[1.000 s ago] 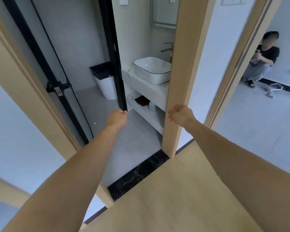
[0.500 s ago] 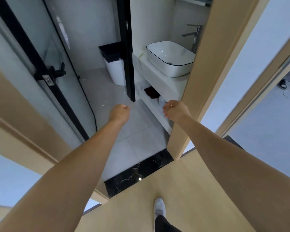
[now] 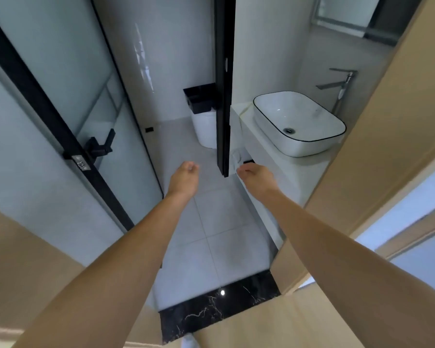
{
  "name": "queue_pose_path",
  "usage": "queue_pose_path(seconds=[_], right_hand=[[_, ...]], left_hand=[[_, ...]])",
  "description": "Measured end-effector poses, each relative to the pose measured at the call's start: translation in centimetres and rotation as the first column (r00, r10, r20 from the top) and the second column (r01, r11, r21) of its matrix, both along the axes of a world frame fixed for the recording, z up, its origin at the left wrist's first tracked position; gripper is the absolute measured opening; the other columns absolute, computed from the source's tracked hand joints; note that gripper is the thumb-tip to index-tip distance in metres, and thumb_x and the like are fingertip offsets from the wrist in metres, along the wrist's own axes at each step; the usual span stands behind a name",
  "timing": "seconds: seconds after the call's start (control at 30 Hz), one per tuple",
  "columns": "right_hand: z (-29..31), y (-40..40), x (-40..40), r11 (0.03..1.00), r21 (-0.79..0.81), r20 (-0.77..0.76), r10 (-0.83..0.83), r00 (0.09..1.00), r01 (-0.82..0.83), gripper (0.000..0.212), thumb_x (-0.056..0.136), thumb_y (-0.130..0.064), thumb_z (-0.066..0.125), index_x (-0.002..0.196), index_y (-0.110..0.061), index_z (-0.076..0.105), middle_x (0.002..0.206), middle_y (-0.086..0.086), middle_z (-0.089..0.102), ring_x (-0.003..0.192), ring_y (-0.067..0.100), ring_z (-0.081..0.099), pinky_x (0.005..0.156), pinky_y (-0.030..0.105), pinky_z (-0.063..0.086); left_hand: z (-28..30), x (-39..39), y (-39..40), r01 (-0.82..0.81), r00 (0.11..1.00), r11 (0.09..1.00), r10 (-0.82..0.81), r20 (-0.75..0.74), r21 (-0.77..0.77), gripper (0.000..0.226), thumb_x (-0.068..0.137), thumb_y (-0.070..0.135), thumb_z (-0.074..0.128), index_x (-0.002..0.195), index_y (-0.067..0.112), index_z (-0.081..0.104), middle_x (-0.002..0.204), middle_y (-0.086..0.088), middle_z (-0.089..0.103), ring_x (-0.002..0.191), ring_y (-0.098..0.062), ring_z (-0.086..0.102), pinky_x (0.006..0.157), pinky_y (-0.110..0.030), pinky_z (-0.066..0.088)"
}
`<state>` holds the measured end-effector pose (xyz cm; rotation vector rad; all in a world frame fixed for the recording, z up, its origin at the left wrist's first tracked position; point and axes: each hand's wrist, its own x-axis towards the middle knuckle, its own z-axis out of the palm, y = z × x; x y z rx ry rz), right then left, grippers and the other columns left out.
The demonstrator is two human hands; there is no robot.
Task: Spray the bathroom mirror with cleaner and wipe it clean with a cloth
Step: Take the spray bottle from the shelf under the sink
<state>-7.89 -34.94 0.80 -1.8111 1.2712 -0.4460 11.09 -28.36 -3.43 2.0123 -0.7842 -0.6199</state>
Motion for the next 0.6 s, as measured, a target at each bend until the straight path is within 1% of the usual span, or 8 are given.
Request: queue_pose_path(seconds=[0.03, 0.13, 0.27, 0.33, 0.4, 0.5, 0.53, 0.6], right_hand=[[-0.2, -0.9, 1.0, 1.0, -0.004, 0.012, 0.003, 1.0, -0.003, 0.039, 0.101, -0.033, 0.049, 0.133, -0.014, 0.061, 0.117, 0.005, 0.064, 0.107, 0.023, 0.057, 0.082, 0.024, 0.04], [-0.9, -3.1, 3.9, 1.0, -0.004, 0.061, -0.013, 0.998, 0.013, 0.042, 0.1, -0.037, 0.052, 0.136, -0.015, 0.057, 0.127, 0.004, 0.064, 0.12, 0.023, 0.057, 0.095, 0.03, 0.047], [-2.8, -7.2, 7.9, 0.999, -0.026, 0.065, -0.033, 0.997, 0.035, 0.04, 0.1, -0.037, 0.054, 0.133, -0.015, 0.058, 0.125, 0.004, 0.065, 0.117, 0.021, 0.058, 0.089, 0.025, 0.042], [-3.7, -10.0, 9.7, 0.997, -0.026, 0.065, -0.075, 0.995, 0.077, 0.039, 0.099, -0.036, 0.054, 0.132, -0.015, 0.059, 0.123, 0.005, 0.065, 0.114, 0.021, 0.059, 0.092, 0.027, 0.043], [-4.6, -12.7, 11.6, 0.993, -0.032, 0.064, -0.108, 0.992, 0.11, 0.039, 0.099, -0.036, 0.054, 0.131, -0.015, 0.06, 0.123, 0.006, 0.066, 0.114, 0.021, 0.059, 0.091, 0.025, 0.042], [-6.8, -16.0, 14.5, 0.99, -0.032, 0.057, -0.138, 0.989, 0.14, 0.038, 0.1, -0.036, 0.053, 0.131, -0.016, 0.059, 0.122, 0.002, 0.065, 0.114, 0.018, 0.058, 0.086, 0.023, 0.038], [-7.7, -16.9, 15.5, 0.988, -0.029, 0.058, -0.148, 0.987, 0.15, 0.038, 0.1, -0.036, 0.053, 0.131, -0.015, 0.059, 0.121, 0.002, 0.065, 0.114, 0.018, 0.058, 0.085, 0.024, 0.038], [-10.4, -18.4, 17.2, 0.986, -0.014, 0.077, -0.165, 0.983, 0.166, 0.037, 0.099, -0.035, 0.053, 0.129, -0.014, 0.06, 0.12, 0.003, 0.067, 0.113, 0.019, 0.061, 0.091, 0.028, 0.045]], left_hand=[[0.0, 0.8, -1.0, 0.006, 1.0, 1.0, -0.006, 0.008, 0.003, 0.037, 0.103, 0.032, 0.044, 0.127, 0.011, 0.061, 0.13, -0.012, 0.063, 0.115, -0.033, 0.062, 0.092, -0.031, 0.048], [-0.3, 3.2, -4.2, 0.043, 0.999, 0.999, -0.042, 0.026, -0.004, 0.04, 0.103, 0.034, 0.045, 0.137, 0.014, 0.055, 0.138, -0.008, 0.059, 0.12, -0.03, 0.06, 0.1, -0.031, 0.044], [-1.6, 7.0, -9.8, 0.068, 0.998, 0.997, -0.068, -0.011, -0.029, 0.036, 0.103, 0.031, 0.046, 0.133, 0.013, 0.057, 0.135, -0.006, 0.06, 0.117, -0.03, 0.059, 0.102, -0.033, 0.044], [-2.3, 8.9, -12.9, 0.095, 0.995, 0.995, -0.096, -0.018, -0.031, 0.035, 0.103, 0.029, 0.047, 0.131, 0.012, 0.058, 0.135, -0.008, 0.061, 0.116, -0.031, 0.06, 0.101, -0.035, 0.045], [-2.9, 10.7, -15.9, 0.126, 0.992, 0.992, -0.126, -0.009, -0.009, 0.036, 0.103, 0.03, 0.046, 0.133, 0.013, 0.057, 0.134, -0.008, 0.06, 0.118, -0.03, 0.059, 0.098, -0.032, 0.044], [-5.2, 12.8, -19.4, 0.163, 0.986, 0.987, -0.163, -0.028, 0.005, 0.038, 0.103, 0.031, 0.046, 0.135, 0.013, 0.056, 0.134, -0.007, 0.06, 0.12, -0.027, 0.057, 0.092, -0.026, 0.044], [-6.3, 13.4, -20.5, 0.171, 0.984, 0.985, -0.17, -0.042, 0.01, 0.038, 0.102, 0.032, 0.046, 0.134, 0.013, 0.057, 0.133, -0.007, 0.06, 0.119, -0.027, 0.058, 0.096, -0.029, 0.046], [-8.8, 14.2, -22.3, 0.173, 0.983, 0.985, -0.172, -0.071, 0.02, 0.039, 0.101, 0.036, 0.045, 0.13, 0.014, 0.058, 0.129, -0.008, 0.063, 0.116, -0.028, 0.061, 0.101, -0.039, 0.048]])
